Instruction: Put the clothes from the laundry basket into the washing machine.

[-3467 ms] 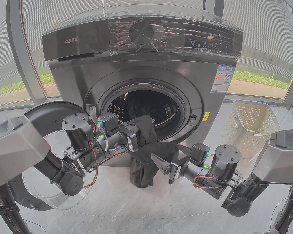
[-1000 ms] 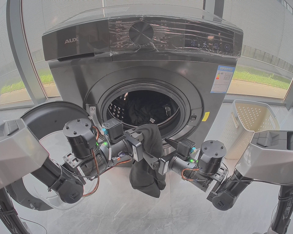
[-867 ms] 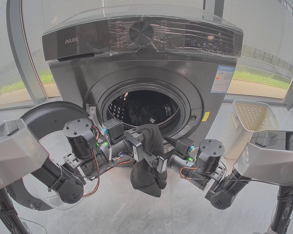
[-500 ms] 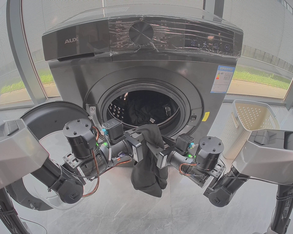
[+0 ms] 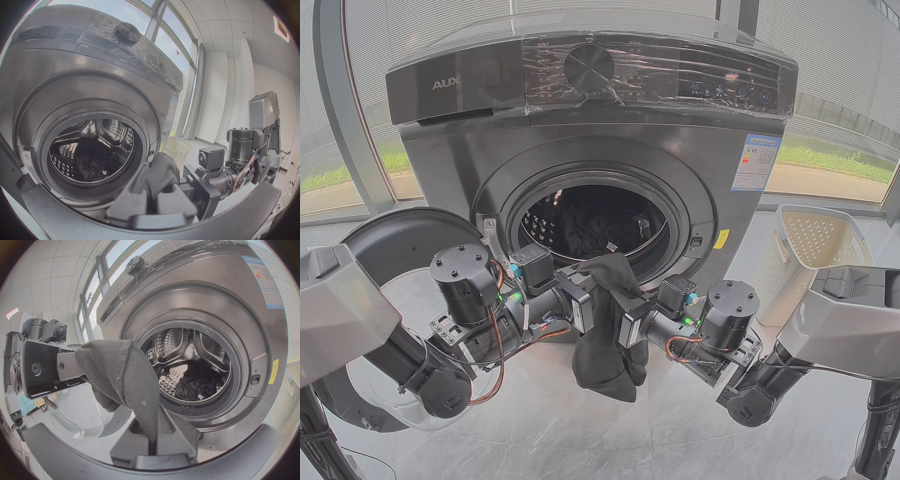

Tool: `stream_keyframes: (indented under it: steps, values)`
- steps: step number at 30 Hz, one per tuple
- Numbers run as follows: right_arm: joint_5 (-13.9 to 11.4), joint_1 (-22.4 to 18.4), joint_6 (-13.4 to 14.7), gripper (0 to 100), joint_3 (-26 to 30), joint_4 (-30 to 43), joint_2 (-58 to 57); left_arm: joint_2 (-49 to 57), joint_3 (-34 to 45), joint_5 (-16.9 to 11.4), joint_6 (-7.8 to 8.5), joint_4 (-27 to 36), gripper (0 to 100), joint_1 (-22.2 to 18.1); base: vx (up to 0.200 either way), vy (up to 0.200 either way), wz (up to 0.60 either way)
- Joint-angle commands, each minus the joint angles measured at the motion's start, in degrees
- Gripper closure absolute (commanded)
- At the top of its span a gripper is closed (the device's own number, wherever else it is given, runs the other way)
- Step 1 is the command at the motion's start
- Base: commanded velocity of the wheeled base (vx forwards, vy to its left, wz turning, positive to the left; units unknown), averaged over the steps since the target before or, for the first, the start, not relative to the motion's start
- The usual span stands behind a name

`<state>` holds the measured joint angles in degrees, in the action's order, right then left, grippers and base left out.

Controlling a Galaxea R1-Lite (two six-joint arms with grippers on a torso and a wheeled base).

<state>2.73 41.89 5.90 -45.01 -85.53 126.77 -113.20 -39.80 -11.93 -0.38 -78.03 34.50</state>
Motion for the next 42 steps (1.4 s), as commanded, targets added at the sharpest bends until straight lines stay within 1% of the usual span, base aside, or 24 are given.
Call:
stream_keyframes:
  steps: [1,7,10,12,13,16,18,23,33,35,42]
  values:
    - [0.0,0.1,0.0,100,0.3,-0.1,-0.7,-0.3,0.1,0.1,0.2,0.0,0,0.0,0.0,0.0,0.0]
    - [0.0,0.1,0.1,100,1.9,-0.2,-2.9,-0.4,0.4,-0.1,-0.41,-0.1,0,-0.4,0.0,0.0,0.0]
    - [0.0,0.0,0.2,100,3.3,-0.1,-5.1,-0.5,1.4,-0.3,-0.41,-0.3,0,-2.2,0.0,0.0,0.0]
    - [0.0,0.0,0.2,100,3.3,-0.1,-5.1,-0.5,1.4,-0.3,-0.41,-0.3,0,-2.2,0.0,0.0,0.0]
    - [0.1,-0.6,0.3,100,4.1,-0.1,-6.7,-0.5,2.3,-1.2,-0.41,-0.4,0,-3.7,0.0,0.0,0.0]
    - [0.4,-1.0,0.3,100,4.1,0.0,-7.0,-0.9,3.4,-2.0,-0.33,-0.5,0,-4.9,0.0,0.0,0.0]
    - [1.8,-1.0,0.4,100,4.1,-0.1,-7.1,-1.2,4.1,-2.6,-0.33,-0.5,0,-5.4,0.0,0.0,0.0]
    - [2.0,-0.7,0.5,100,4.1,0.0,-8.1,-3.6,5.5,-4.0,-0.15,-0.8,0,-7.2,0.0,0.0,0.0]
    - [1.9,-0.1,0.5,100,4.2,0.0,-9.1,-11.0,6.8,-4.1,0.03,-6.3,0,-7.3,0.0,0.0,0.0]
    - [1.9,0.2,0.5,100,4.2,0.0,-9.3,-13.6,6.5,-4.3,-0.06,-8.4,0,-7.3,0.0,0.0,0.0]
    - [1.9,1.2,0.5,100,5.0,0.0,-10.4,-18.3,5.3,-4.6,0.03,-10.1,0,-7.6,0.0,0.0,0.0]
